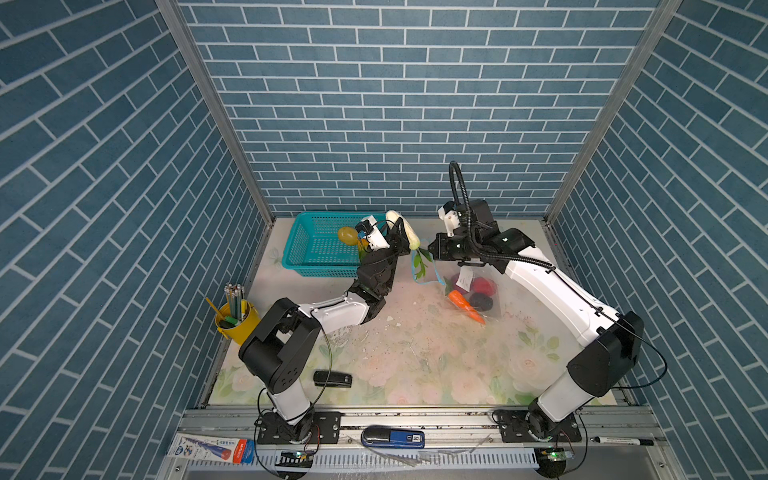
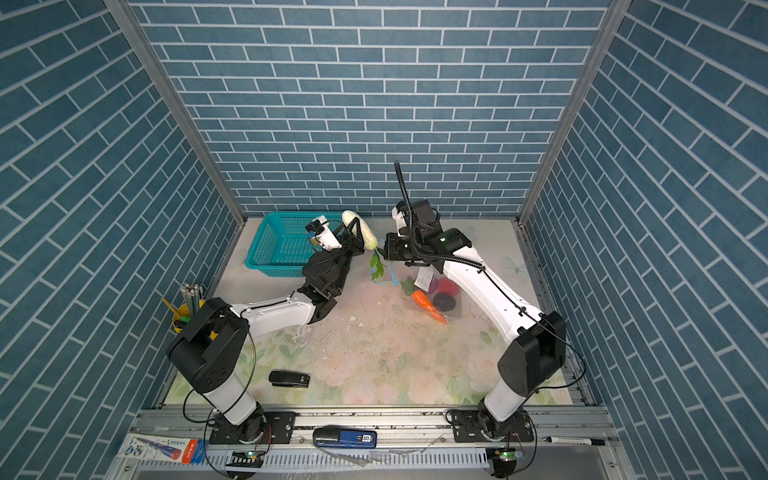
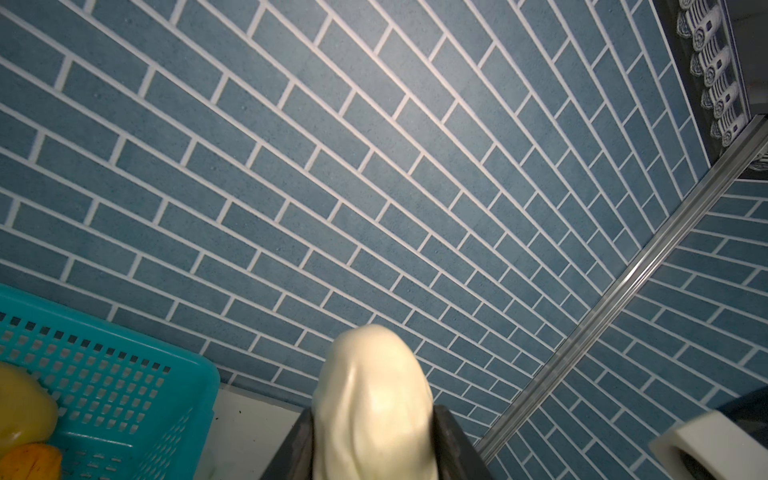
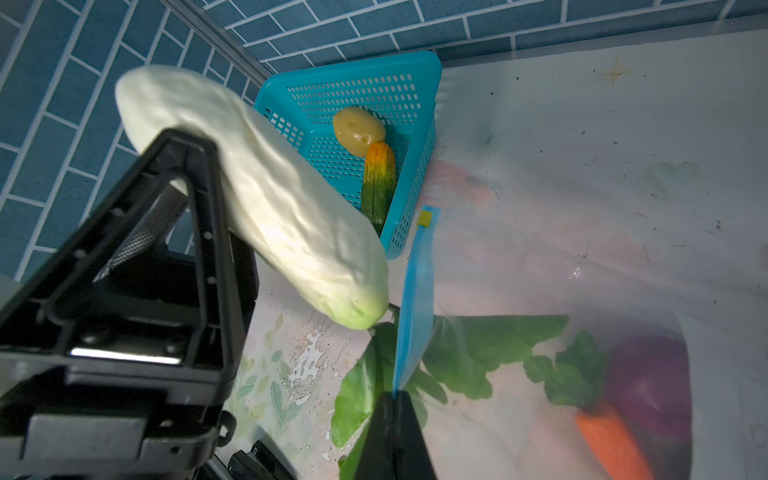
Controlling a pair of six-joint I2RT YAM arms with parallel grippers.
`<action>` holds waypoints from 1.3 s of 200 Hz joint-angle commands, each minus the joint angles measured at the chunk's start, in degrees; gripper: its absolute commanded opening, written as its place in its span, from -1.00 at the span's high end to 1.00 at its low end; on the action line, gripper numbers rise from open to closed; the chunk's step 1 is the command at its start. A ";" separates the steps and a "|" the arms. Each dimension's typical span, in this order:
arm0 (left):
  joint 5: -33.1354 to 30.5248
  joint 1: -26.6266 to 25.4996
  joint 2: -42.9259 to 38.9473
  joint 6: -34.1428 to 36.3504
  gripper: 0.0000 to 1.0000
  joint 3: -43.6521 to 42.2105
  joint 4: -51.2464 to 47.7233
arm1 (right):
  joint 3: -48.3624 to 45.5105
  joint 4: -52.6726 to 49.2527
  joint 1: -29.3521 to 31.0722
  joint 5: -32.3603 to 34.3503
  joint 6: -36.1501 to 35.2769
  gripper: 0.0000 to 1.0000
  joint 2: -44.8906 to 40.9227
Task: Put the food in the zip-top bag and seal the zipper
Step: 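Carry the vegetable with the left gripper over the bag mouth by the right gripper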
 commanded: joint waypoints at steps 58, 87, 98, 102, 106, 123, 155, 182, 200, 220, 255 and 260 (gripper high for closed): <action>0.73 -2.25 2.82 3.25 0.47 0.61 4.69 | 3.74 -0.61 -0.05 -0.84 1.24 1.00 0.00; 0.77 -2.60 2.82 3.96 0.46 -0.82 5.60 | 3.93 -0.55 -0.06 -0.62 1.14 1.00 -0.28; 0.79 -2.82 2.99 4.07 0.45 -1.26 6.01 | 4.01 -0.60 -0.04 -0.62 1.05 1.00 -0.33; 0.94 -2.87 3.05 4.20 0.45 -1.40 6.20 | 4.00 -0.61 -0.06 -0.62 1.05 1.00 -0.29; 1.13 -2.95 3.11 4.27 0.45 -1.56 6.33 | 3.94 -0.65 -0.06 -0.58 1.05 1.00 -0.35; 1.86 -3.27 2.93 6.08 0.45 -2.35 7.00 | 3.77 -0.90 -0.06 -0.38 0.97 1.00 -0.69; 1.74 -3.84 2.87 8.90 0.45 -3.52 7.69 | 3.22 -0.44 -0.05 0.08 0.96 1.00 -1.26; 1.60 -4.47 3.87 10.59 0.44 -3.74 8.62 | 3.38 -0.26 -0.07 -0.23 0.96 1.00 -1.25; 1.13 -4.89 4.58 11.35 0.42 -3.51 8.98 | 3.61 -0.09 -0.07 -0.36 0.96 1.00 -1.27; 1.09 -5.30 4.93 12.06 0.40 -3.22 9.02 | 3.55 -0.12 -0.06 -0.45 0.96 1.00 -1.32; -0.31 -5.51 5.28 12.01 0.35 -3.67 9.18 | 3.60 -0.18 -0.10 -0.62 0.87 1.00 -1.40; -0.62 -5.52 5.41 11.90 0.35 -3.78 9.28 | 3.61 -0.13 -0.06 -0.64 0.87 1.00 -1.42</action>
